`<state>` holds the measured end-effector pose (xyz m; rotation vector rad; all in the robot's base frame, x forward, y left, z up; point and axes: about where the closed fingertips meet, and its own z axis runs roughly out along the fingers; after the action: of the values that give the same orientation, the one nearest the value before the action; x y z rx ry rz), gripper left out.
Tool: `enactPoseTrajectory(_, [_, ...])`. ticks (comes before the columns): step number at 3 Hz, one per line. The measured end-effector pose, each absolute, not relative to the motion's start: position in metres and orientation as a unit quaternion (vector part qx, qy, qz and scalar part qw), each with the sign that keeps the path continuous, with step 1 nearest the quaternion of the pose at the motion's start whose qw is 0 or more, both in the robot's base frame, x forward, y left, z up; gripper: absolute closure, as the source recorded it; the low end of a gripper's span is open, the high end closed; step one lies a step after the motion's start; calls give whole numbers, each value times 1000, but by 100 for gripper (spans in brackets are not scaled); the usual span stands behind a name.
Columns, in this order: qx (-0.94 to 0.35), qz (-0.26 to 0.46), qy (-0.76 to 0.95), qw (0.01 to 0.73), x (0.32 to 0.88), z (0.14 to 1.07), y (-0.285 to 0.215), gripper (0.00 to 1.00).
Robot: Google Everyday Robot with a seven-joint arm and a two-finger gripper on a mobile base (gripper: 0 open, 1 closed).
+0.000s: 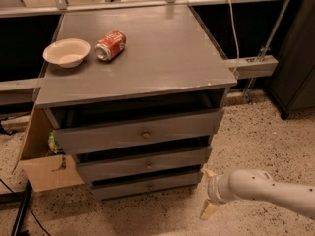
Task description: Open bottom drawer
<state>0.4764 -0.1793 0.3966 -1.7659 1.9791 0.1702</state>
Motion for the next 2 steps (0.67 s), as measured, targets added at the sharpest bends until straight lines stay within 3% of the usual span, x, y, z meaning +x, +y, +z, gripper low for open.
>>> enactPoseTrajectory(2, [-653, 126, 684, 301, 491, 348, -180, 0])
